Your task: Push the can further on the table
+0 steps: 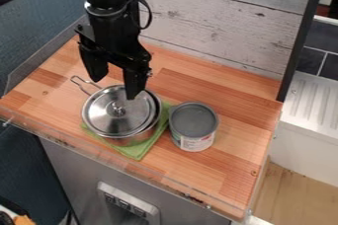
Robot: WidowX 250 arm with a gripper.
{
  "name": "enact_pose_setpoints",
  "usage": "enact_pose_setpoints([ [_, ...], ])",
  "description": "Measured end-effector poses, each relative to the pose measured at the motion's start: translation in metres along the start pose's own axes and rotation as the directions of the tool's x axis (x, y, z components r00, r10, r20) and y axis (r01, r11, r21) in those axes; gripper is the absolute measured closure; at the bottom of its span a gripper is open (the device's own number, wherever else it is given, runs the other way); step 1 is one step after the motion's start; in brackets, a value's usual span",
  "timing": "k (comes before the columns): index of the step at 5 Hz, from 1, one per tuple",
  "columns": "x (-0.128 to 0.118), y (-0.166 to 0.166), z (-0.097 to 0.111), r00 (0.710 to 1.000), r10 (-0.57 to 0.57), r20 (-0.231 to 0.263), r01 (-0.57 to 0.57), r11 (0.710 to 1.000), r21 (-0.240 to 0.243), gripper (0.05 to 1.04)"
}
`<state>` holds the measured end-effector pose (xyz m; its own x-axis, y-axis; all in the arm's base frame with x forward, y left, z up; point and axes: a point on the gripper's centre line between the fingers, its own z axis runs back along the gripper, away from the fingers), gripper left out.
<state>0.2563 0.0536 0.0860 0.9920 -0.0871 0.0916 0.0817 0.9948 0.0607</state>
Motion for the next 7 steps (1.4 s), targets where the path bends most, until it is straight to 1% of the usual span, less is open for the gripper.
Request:
enact_pose_setpoints([
  [1,-0.003,-0.002,-0.007,1.0,0.0,-0.026,0.0,1.0,-0.011,0.083],
  [2,-0.002,-0.023,-0.003,0.999,-0.049,-0.012,0.048,0.998,-0.036,0.083],
  [3,-0.003,-0.045,0.005,0.994,-0.11,0.0,0.11,0.993,-0.032,0.083],
  [4,-0.013,-0.074,0.01,0.988,-0.15,0.032,0.151,0.988,-0.041,0.083],
  [5,-0.025,-0.093,-0.003,0.993,-0.109,0.037,0.111,0.991,-0.068,0.083],
  [6,-0.029,-0.1,-0.02,0.998,-0.064,-0.009,0.063,0.996,-0.065,0.083],
  [7,-0.027,-0.105,-0.043,0.997,-0.022,-0.067,0.017,0.997,-0.079,0.083],
])
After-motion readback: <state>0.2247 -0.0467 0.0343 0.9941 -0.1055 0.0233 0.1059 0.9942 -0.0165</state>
